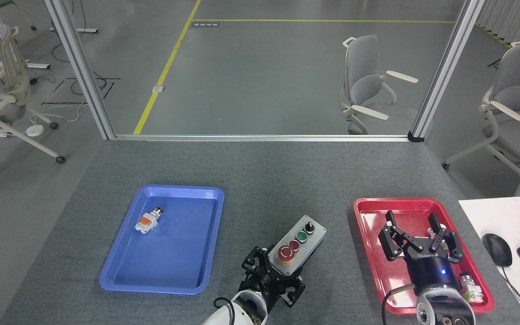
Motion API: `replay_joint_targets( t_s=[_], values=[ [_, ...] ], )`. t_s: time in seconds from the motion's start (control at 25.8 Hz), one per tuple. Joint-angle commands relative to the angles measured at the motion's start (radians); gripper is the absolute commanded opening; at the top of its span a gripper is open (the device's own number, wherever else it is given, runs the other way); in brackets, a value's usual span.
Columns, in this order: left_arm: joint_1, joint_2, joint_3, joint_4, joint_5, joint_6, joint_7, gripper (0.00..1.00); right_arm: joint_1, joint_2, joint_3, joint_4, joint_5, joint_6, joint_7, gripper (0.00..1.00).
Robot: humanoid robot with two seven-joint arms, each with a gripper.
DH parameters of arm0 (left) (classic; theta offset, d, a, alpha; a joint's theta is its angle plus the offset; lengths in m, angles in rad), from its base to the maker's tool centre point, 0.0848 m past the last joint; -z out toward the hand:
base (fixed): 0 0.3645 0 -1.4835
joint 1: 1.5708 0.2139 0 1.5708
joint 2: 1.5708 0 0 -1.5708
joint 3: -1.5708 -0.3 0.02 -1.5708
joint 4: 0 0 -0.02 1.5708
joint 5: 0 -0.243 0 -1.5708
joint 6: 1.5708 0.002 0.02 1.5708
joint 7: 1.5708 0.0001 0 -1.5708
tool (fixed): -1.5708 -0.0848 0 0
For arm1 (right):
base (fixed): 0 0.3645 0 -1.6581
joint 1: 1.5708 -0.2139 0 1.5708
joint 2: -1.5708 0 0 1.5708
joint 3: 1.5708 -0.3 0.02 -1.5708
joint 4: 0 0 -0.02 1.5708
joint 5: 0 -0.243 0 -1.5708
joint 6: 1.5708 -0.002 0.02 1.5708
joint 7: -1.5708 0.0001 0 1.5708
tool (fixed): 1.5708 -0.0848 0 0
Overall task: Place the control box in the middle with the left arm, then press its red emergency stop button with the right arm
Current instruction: 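Release the control box and withdraw the left gripper toward the blue tray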
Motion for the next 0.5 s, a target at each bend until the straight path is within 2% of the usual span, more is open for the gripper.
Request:
replay_joint_targets(
  t_s=[0.0, 0.19, 0.35, 0.46],
  values=[
    [0.015, 0.002, -0.001, -0.024, -0.001, -0.011, 0.017, 0.96, 0.000, 0.000, 0.000, 0.001, 0.000, 0.001, 0.005, 0.99],
    [0.098, 0.027, 0.007, -0.122, -0.001, -0.012, 0.017, 0.97, 0.000, 0.005, -0.001, 0.001, 0.000, -0.004, 0.004, 0.99],
    [0.158, 0.126, 0.016, -0.229, 0.004, -0.009, 0.017, 0.98, 0.000, 0.006, -0.001, 0.001, 0.000, -0.005, 0.003, 0.99],
    [0.212, 0.180, 0.080, -0.292, 0.010, -0.017, 0.020, 0.98, -0.002, 0.005, -0.001, 0.001, 0.000, -0.004, 0.003, 0.99]
  ],
)
